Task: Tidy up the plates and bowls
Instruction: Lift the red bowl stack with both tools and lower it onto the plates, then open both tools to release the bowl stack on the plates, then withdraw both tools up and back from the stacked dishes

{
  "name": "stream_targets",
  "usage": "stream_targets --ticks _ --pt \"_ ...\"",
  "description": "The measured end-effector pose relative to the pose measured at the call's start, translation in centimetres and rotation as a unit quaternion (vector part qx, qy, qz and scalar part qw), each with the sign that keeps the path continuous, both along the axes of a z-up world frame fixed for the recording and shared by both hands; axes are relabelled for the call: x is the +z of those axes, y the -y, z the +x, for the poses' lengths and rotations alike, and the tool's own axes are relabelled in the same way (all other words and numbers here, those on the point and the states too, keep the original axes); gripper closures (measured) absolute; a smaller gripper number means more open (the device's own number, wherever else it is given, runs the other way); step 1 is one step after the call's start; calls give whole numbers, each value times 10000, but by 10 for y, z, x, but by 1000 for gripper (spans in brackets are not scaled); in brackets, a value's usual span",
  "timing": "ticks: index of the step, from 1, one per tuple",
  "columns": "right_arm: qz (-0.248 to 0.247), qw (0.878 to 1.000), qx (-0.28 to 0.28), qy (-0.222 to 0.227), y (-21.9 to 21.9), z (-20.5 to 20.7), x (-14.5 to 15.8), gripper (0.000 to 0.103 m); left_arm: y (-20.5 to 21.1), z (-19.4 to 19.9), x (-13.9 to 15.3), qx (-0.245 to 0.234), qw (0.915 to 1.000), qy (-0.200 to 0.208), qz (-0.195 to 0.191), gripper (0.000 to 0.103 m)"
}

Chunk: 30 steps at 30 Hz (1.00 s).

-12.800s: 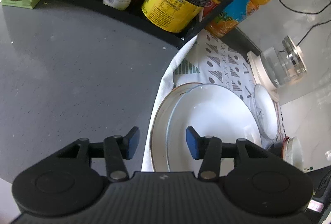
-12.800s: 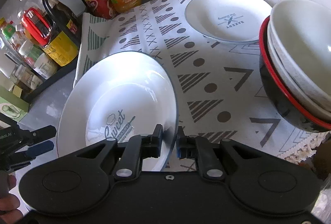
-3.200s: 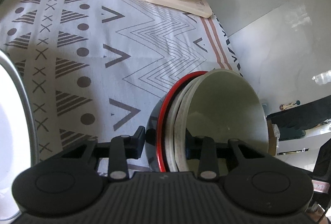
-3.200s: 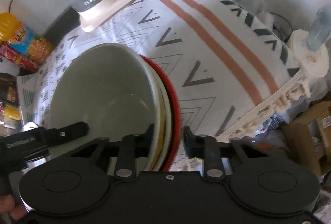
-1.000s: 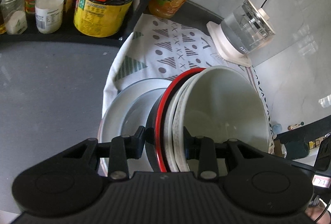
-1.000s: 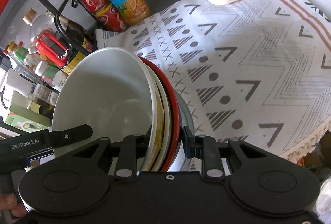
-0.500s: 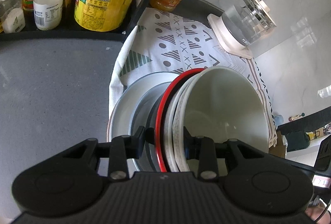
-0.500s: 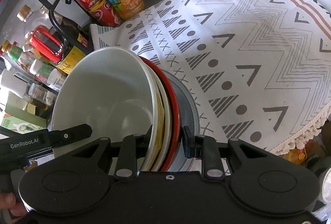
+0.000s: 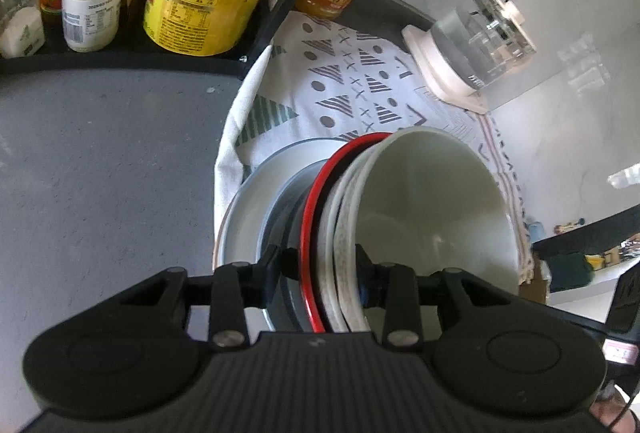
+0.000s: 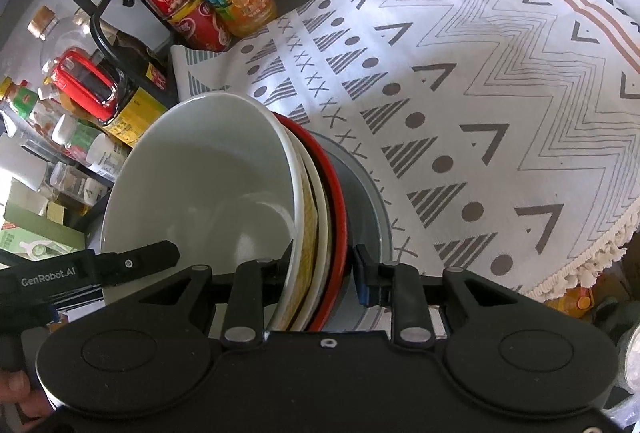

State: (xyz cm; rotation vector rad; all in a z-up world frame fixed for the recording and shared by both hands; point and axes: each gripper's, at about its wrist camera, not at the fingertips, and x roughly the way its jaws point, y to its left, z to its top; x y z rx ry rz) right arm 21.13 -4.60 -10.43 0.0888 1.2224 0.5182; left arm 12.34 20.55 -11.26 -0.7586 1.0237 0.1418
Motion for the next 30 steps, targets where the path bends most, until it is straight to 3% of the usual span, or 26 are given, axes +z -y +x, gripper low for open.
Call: stream_targets --ticks 3,5,7,10,13,15,21,30 --pt "23 10000 -25 67 1 -1 2 71 -1 2 1 -129 9999 -1 23 66" --pt "44 9997 -56 223 3 -4 7 57 -2 2 5 -170 9997 28 176 61" --pt "119 9991 -87 399 7 -6 15 51 -4 1 11 -178 9993 51 322 45" --pt "266 9980 -184 541 16 -7 28 42 -5 0 22 -167 9986 173 476 30" --pt "345 9962 -228 765 26 -8 40 33 -3 -1 36 -234 9970 365 634 23" --pt "387 9946 -301 913 34 -10 48 17 2 0 42 -318 9960 417 722 18" --pt "417 9896 -475 1291 65 -19 67 5 16 -6 62 -381 9913 610 1106 12" --pt "352 9848 -578 1600 109 -46 82 0 48 -31 82 -317 9883 649 1345 2"
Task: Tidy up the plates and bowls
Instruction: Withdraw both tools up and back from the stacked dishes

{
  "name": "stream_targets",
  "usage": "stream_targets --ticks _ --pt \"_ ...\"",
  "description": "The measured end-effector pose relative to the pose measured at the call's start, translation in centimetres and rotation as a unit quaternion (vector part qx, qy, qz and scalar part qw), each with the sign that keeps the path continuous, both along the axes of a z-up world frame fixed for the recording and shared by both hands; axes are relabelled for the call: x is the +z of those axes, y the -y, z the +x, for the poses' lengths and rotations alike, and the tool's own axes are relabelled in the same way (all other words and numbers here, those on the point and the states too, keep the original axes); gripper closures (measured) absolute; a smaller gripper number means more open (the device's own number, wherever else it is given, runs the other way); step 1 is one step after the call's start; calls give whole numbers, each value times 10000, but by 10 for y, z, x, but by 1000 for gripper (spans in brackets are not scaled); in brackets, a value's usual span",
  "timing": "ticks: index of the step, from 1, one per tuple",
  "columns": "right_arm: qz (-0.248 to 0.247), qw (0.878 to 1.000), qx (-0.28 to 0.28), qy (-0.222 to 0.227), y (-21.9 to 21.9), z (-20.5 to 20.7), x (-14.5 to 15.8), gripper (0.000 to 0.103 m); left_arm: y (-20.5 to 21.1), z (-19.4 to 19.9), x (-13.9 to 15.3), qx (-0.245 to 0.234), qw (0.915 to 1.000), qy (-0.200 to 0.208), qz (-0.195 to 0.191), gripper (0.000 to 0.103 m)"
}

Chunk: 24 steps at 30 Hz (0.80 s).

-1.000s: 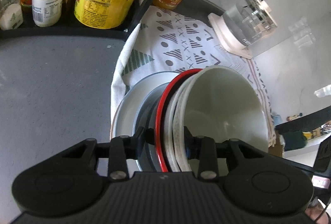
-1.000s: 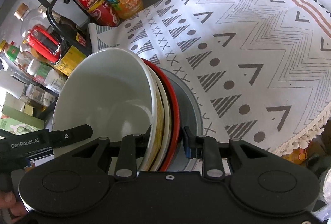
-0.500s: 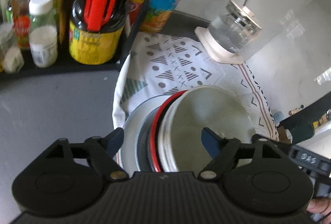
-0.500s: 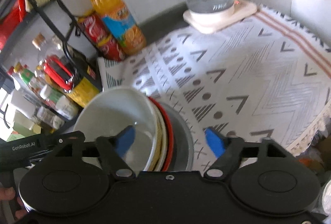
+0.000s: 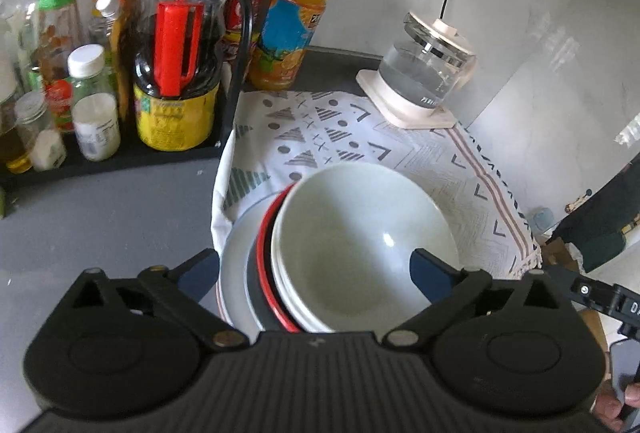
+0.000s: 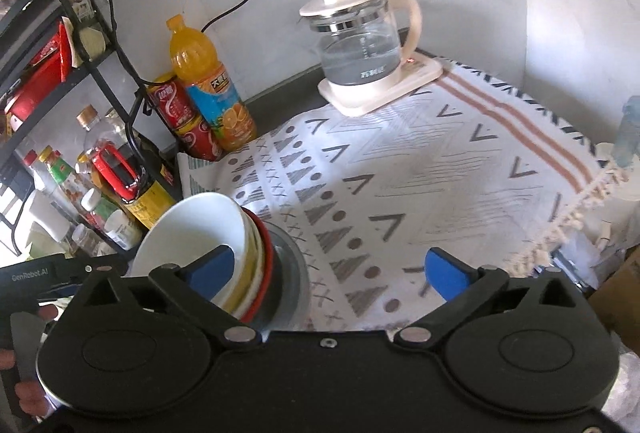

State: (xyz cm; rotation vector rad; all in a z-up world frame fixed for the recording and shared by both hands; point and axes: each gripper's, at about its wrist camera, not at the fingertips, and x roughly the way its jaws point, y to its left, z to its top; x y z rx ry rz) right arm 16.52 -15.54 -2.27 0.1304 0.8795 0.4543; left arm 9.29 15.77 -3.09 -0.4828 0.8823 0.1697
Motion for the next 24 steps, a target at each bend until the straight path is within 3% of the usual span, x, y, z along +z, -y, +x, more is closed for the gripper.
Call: stream_targets --ticks 12,24 --pt "-100 9994 -151 308 47 -57 25 0 50 -52 36 -227 9984 311 424 1" --pt "-174 9978 -221 606 72 -108 42 0 89 -101 53 -455 9951 479 731 1"
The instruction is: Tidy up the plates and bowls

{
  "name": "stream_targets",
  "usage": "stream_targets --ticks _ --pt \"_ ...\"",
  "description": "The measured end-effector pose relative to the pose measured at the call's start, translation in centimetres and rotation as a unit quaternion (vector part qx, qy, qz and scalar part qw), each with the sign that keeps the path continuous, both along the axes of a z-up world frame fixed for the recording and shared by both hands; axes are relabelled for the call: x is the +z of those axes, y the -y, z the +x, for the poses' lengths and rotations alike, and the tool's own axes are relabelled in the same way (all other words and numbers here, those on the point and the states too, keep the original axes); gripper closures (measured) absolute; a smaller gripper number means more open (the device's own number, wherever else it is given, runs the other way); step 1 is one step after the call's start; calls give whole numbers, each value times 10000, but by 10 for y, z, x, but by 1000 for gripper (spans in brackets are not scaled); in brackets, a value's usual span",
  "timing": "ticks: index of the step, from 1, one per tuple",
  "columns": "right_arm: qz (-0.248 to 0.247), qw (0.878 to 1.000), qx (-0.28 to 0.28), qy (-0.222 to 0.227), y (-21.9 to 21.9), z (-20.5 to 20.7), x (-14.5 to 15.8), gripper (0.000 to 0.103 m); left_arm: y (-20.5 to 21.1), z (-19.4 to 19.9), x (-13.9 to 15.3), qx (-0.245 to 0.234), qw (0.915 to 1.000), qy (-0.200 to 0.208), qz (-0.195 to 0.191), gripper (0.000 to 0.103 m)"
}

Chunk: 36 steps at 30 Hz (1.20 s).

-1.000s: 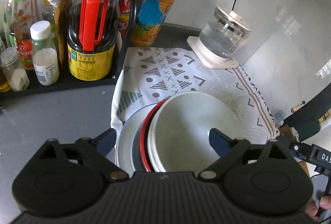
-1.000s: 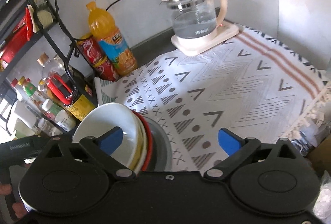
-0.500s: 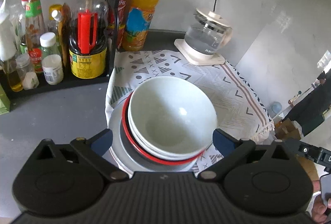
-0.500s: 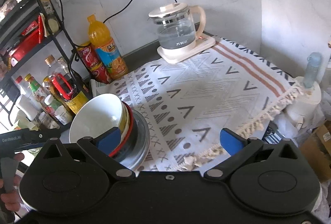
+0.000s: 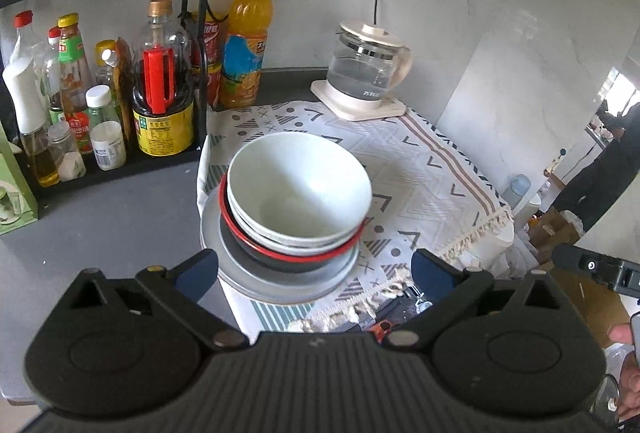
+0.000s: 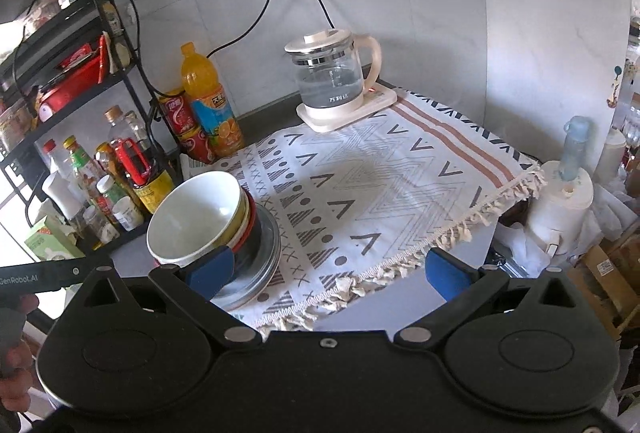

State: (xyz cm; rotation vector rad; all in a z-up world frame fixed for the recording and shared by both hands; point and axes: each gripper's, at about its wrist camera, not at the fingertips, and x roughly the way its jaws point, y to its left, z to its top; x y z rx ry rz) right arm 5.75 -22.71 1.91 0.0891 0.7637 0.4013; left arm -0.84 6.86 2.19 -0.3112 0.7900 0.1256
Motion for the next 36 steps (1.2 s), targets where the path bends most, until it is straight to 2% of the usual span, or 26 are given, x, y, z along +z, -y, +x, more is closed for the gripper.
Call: stream_targets --ticks 10,18,36 --pt "-4 9999 -37 163 19 -35 5 0 26 -30 8 -92 9995 171 239 1" --pt "-5 9997 -71 240 38 -57 10 0 40 -45 9 -151 9994 177 265 1" --pt "53 9993 -16 365 44 -64 20 0 51 -57 24 -175 9986 321 381 1"
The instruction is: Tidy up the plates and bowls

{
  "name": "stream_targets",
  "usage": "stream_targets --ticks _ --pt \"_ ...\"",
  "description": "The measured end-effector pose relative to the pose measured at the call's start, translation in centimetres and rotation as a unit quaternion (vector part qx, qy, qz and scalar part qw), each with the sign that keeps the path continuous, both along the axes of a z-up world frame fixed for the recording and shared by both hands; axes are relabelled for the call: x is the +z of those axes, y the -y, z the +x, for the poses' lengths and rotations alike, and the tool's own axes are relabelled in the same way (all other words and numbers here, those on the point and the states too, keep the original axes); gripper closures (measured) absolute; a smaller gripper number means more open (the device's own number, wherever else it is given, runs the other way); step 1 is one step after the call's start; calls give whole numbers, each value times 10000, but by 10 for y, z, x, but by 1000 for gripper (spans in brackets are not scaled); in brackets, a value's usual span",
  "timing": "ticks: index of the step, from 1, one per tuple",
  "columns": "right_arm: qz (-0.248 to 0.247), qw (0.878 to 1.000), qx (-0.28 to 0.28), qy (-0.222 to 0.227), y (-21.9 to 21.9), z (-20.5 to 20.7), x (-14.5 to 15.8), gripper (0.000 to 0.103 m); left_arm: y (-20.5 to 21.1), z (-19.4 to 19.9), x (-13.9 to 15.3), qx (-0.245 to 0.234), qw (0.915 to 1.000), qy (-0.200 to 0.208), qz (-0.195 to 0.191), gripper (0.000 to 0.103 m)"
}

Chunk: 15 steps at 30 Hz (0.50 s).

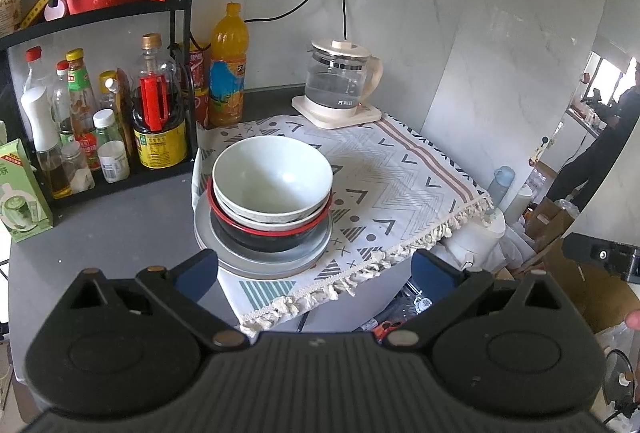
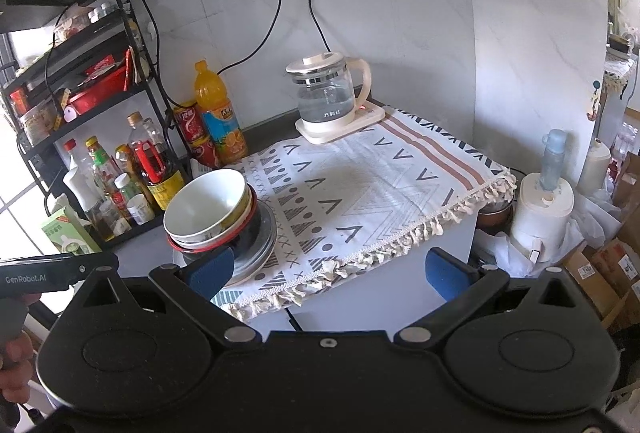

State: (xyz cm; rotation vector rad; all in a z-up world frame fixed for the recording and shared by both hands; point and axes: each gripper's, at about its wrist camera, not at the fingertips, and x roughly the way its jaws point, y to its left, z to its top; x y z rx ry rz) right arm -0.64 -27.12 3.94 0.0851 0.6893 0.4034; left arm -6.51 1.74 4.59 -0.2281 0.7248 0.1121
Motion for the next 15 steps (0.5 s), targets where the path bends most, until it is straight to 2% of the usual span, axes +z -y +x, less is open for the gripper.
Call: stream_targets --ticks 15 --pt "-71 10000 56 -19 -7 1 -2 0 -2 -1 -1 -12 10000 -30 22 1"
